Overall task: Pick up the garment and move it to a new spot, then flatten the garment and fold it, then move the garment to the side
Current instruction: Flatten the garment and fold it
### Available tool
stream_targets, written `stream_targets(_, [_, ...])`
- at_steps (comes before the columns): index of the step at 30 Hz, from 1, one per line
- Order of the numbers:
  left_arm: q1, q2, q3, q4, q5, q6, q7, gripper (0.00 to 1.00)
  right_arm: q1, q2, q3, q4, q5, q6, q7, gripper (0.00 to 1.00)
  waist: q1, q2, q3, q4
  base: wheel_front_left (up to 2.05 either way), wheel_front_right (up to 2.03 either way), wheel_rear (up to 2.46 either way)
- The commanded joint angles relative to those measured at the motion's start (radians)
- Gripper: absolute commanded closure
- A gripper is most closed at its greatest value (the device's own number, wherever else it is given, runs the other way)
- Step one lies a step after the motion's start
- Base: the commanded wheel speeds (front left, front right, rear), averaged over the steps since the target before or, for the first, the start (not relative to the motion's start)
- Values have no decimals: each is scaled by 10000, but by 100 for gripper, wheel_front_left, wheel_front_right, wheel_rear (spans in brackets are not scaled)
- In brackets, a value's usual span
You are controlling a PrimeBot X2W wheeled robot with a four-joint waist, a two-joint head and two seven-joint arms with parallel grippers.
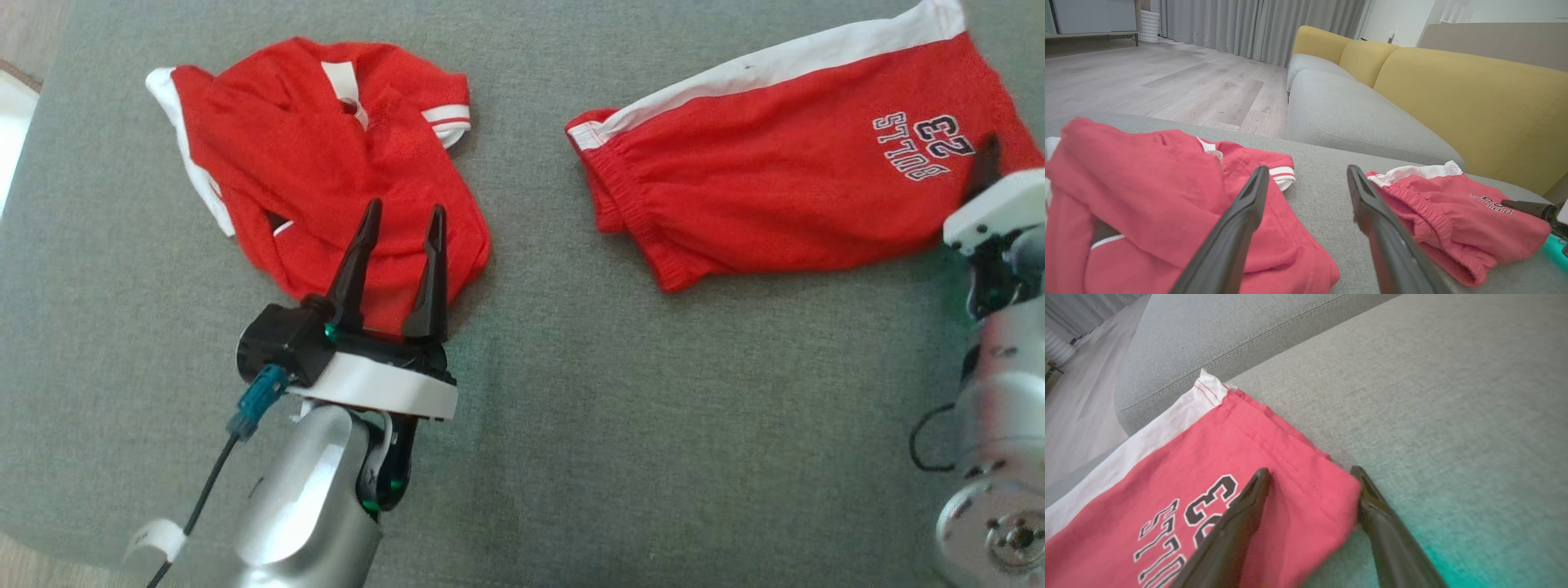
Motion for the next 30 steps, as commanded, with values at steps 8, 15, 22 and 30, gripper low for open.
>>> stream_targets(8, [-359, 85, 44, -393, -221, 190, -80, 0, -787, 59, -371, 704, -1242, -9, 147, 69, 0, 0, 159, 95, 0, 0, 0])
stream_targets(15, [-290, 84, 94, -267, -209, 205, -80, 0, -987, -119, -97, 1063, -1615, -9, -590, 100, 0, 0, -77, -126, 0, 0, 0])
stream_targets(22, [-18, 84, 315, -314, -141, 162, -80, 0, -842, -393, 408, 1452, -919, -9, -1455, 100, 0, 0, -712, -685, 0, 0, 0])
stream_targets(30, [397, 84, 450, -441, 8, 74, -80, 0, 51, -760, 909, 1278, 365, -9, -1938, 100, 0, 0, -1402, -1359, 0, 0, 0])
